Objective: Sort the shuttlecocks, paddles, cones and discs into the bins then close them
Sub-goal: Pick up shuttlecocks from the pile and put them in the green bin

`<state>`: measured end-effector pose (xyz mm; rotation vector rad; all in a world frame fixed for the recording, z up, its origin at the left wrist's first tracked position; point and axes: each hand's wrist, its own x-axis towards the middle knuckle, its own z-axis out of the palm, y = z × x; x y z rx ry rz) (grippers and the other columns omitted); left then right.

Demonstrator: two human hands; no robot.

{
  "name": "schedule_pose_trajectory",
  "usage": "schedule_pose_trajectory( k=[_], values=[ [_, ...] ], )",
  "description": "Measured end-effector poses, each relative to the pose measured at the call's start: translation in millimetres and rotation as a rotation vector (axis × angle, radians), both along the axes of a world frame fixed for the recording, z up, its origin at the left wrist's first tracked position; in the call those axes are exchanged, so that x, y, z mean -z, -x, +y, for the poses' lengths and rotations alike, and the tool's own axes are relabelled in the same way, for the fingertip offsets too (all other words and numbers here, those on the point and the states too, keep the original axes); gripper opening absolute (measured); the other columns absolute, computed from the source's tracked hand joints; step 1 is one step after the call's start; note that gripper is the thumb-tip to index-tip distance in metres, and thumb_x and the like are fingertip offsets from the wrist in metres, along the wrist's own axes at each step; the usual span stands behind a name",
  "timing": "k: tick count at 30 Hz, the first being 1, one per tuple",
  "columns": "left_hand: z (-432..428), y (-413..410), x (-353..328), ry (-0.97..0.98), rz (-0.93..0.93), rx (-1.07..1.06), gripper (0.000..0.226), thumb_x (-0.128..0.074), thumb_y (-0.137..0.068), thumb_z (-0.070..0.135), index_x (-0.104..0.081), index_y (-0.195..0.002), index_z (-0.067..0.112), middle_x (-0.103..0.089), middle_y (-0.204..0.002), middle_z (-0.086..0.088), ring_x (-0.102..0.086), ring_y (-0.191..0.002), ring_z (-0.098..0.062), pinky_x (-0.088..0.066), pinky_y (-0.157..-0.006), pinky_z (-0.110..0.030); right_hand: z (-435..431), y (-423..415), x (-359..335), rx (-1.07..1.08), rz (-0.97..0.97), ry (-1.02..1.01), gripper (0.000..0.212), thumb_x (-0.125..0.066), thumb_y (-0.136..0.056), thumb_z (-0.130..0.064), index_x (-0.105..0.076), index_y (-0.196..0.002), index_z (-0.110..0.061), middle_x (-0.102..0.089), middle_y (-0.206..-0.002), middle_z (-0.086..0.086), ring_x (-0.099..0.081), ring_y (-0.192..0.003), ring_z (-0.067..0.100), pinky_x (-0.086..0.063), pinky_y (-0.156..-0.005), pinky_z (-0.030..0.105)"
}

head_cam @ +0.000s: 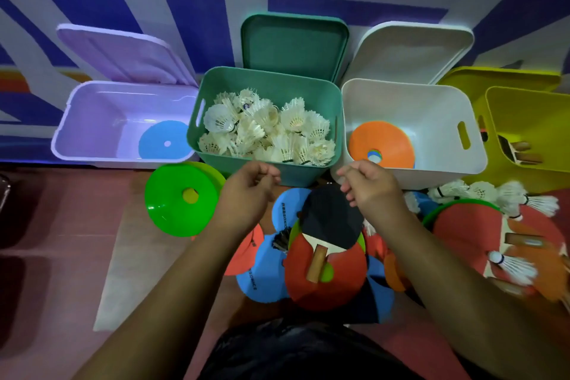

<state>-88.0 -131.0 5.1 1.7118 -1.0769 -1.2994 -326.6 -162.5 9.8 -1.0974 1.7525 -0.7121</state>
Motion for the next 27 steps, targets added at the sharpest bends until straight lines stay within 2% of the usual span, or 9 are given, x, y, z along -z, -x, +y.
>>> schedule_pose_trajectory(
  k=[2, 6, 10, 14, 16, 19, 22, 24, 27],
  values=[
    [10.2, 23.5, 11.9, -0.048, 0.002, 0.054, 0.018, -0.056, -0.099, 0.01, -0.071, -0.098, 0.021, -0.077, -0.094, 0.003, -0.066, -0.068, -0.014, -0.054, -0.056, -0.032, 11.7, 20.3, 0.8, 0.0, 0.012, 0.007, 0.021, -0.058, -0.1, -0.021, -0.076, -0.089, -0.021, -0.067, -0.066, -0.005, -0.058, -0.059, 0.011, -0.051, -0.057, 0.03],
    [30.1, 73.7, 21.6, -0.071, -0.038, 0.188, 0.015, -0.058, -0.1, 0.009, -0.072, -0.101, 0.014, -0.076, -0.096, -0.003, -0.067, -0.068, -0.015, -0.05, -0.06, -0.018, 26.6, 60.5, 6.2, 0.065, 0.061, -0.045, 0.018, -0.06, -0.096, -0.024, -0.075, -0.087, -0.022, -0.071, -0.068, -0.003, -0.062, -0.062, 0.017, -0.053, -0.06, 0.037],
    [40.3, 119.0, 35.9, -0.01, -0.17, 0.488, 0.013, -0.061, -0.099, 0.017, -0.073, -0.103, 0.021, -0.076, -0.097, 0.006, -0.069, -0.081, -0.011, -0.055, -0.081, -0.027, 35.1, 107.2, 14.9, 0.136, 0.099, -0.077, 0.02, -0.057, -0.097, -0.024, -0.076, -0.09, -0.02, -0.073, -0.072, -0.002, -0.065, -0.065, 0.018, -0.055, -0.065, 0.04],
    [42.4, 162.4, 37.5, 0.052, -0.258, 0.655, 0.021, -0.061, -0.098, 0.014, -0.077, -0.11, 0.02, -0.072, -0.102, 0.011, -0.063, -0.093, -0.002, -0.042, -0.08, -0.007, 40.6, 143.6, 30.8, 0.118, 0.098, -0.154, 0.018, -0.06, -0.095, -0.021, -0.073, -0.083, -0.016, -0.072, -0.075, 0.002, -0.061, -0.062, 0.018, -0.05, -0.058, 0.033],
    [39.2, 184.1, 41.5, 0.063, -0.344, 0.759, 0.024, -0.06, -0.095, 0.019, -0.075, -0.114, 0.021, -0.076, -0.109, 0.003, -0.068, -0.103, -0.015, -0.049, -0.087, -0.021, 43.3, 151.3, 38.9, 0.1, 0.109, -0.162, 0.018, -0.061, -0.097, -0.022, -0.073, -0.085, -0.016, -0.073, -0.078, 0.003, -0.061, -0.062, 0.017, -0.05, -0.058, 0.031],
    [33.7, 209.1, 43.4, 0.018, -0.511, 0.924, 0.04, -0.052, -0.092, 0.043, -0.065, -0.127, 0.028, -0.072, -0.12, -0.005, -0.066, -0.112, -0.03, -0.054, -0.089, -0.038, 46.6, 153.6, 52.2, 0.082, 0.113, -0.159, 0.017, -0.062, -0.099, -0.023, -0.073, -0.087, -0.019, -0.075, -0.078, 0.0, -0.063, -0.064, 0.016, -0.05, -0.057, 0.028],
    [28.9, 220.7, 45.0, 0.008, -0.797, 1.032, 0.051, -0.055, -0.094, 0.058, -0.055, -0.139, 0.034, -0.065, -0.131, -0.005, -0.062, -0.12, -0.032, -0.051, -0.088, -0.042, 47.3, 153.5, 61.5, 0.014, 0.145, -0.119, 0.018, -0.061, -0.098, -0.025, -0.073, -0.085, -0.025, -0.076, -0.082, -0.004, -0.069, -0.07, 0.015, -0.053, -0.061, 0.028],
    [29.4, 221.2, 46.5, 0.011, -0.897, 1.076, 0.056, -0.058, -0.092, 0.058, -0.051, -0.144, 0.038, -0.061, -0.133, -0.003, -0.061, -0.122, -0.032, -0.05, -0.089, -0.043, 46.3, 154.9, 61.6, -0.056, 0.198, -0.074, 0.017, -0.059, -0.097, -0.024, -0.074, -0.089, -0.027, -0.074, -0.087, -0.011, -0.07, -0.078, 0.011, -0.052, -0.067, 0.026],
    [34.1, 218.0, 51.4, 0.035, -1.025, 1.086, 0.057, -0.06, -0.092, 0.055, -0.049, -0.145, 0.038, -0.056, -0.134, -0.002, -0.059, -0.119, -0.034, -0.05, -0.087, -0.044, 44.1, 155.9, 63.1, -0.137, 0.272, -0.038, 0.014, -0.06, -0.096, -0.021, -0.073, -0.093, -0.027, -0.07, -0.088, -0.014, -0.068, -0.081, 0.008, -0.048, -0.066, 0.024]
  ],
)
